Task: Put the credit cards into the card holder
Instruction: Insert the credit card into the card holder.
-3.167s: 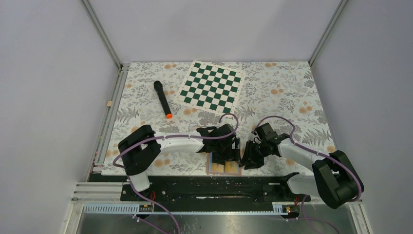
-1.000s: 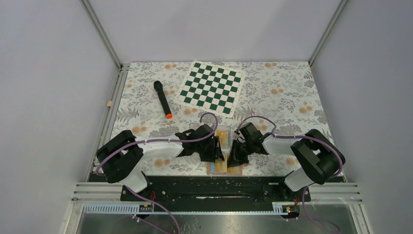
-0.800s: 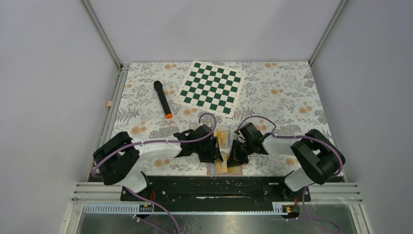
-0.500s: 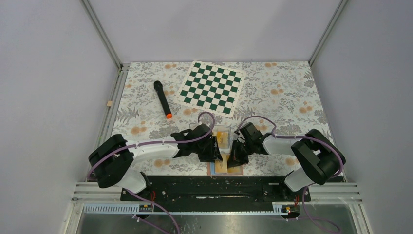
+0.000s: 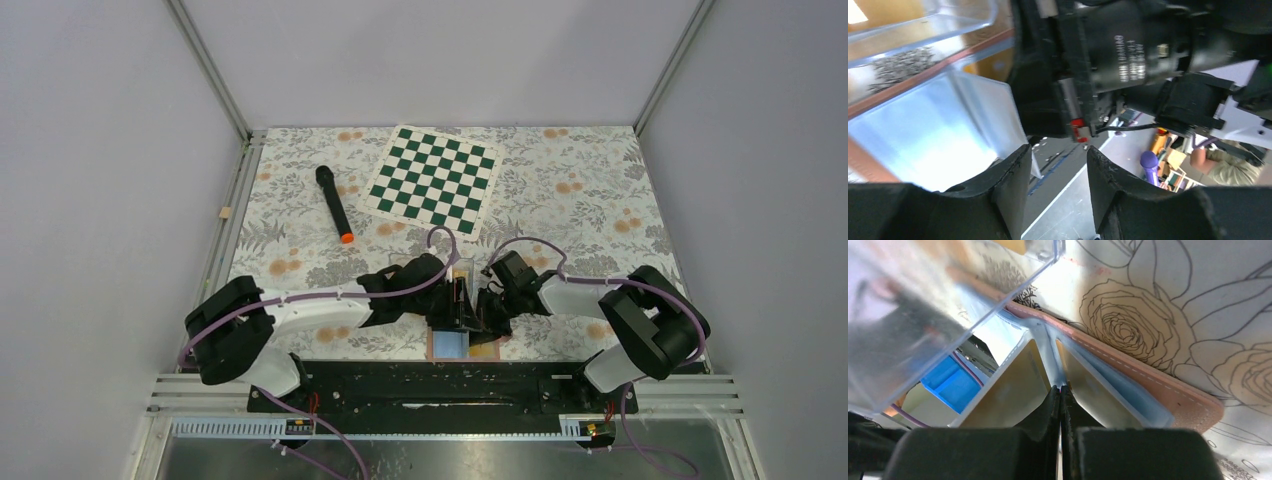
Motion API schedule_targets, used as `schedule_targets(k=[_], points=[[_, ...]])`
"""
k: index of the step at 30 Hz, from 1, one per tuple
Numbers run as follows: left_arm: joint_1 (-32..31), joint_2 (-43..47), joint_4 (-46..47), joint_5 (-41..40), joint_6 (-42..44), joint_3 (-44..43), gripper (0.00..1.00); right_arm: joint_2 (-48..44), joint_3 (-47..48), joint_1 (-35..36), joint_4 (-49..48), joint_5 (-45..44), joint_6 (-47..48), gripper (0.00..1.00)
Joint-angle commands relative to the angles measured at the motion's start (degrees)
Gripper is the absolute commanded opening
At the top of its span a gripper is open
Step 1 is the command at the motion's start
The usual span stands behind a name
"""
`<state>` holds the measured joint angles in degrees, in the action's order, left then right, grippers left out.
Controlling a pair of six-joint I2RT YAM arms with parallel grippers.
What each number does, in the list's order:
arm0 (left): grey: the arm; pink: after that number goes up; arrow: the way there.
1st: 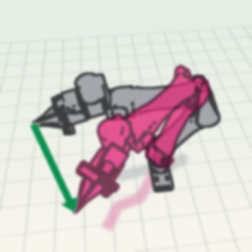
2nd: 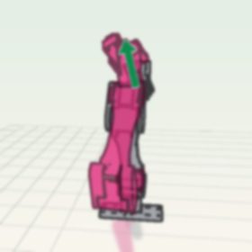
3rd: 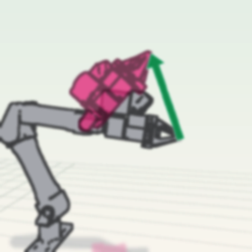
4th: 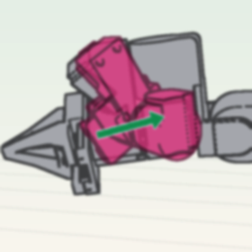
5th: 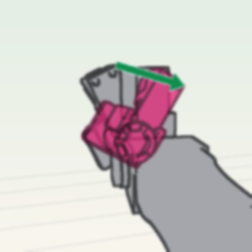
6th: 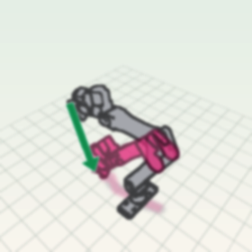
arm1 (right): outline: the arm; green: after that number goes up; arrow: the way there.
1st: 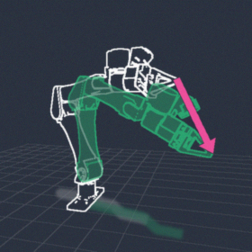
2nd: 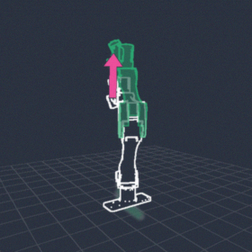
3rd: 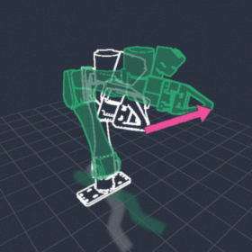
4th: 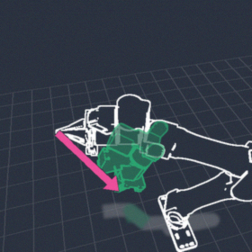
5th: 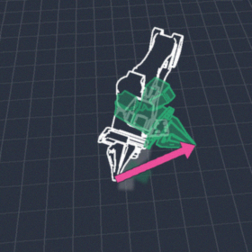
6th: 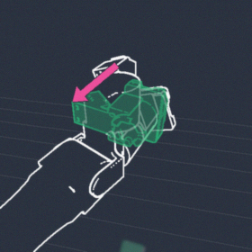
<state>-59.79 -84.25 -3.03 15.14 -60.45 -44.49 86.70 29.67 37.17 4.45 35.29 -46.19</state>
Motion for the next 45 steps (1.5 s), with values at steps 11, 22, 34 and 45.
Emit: schedule_targets(k=[11, 22, 34, 45], points=[[-1.0, -5.3, 11.0, 5.9, -1.5, -1.0, 0.45, -7.7, 4.7, 0.8, 12.3, -4.1, 2.8, 0.0], [-1.3, -11.7, 15.7, 7.2, -2.5, -4.2, 0.46, -16.2, 8.9, -0.9, 29.6, -16.8, 4.4, 0.0], [-1.3, -11.5, 9.2, 4.3, 4.1, -13.3, 0.53, -22.0, 12.6, -8.4, 36.9, -18.7, 12.6, 0.0], [13.3, 3.8, 3.4, 4.4, 7.2, -6.9, 0.59, -10.0, 26.0, -8.3, 33.7, -13.0, 14.4, 0.13]])
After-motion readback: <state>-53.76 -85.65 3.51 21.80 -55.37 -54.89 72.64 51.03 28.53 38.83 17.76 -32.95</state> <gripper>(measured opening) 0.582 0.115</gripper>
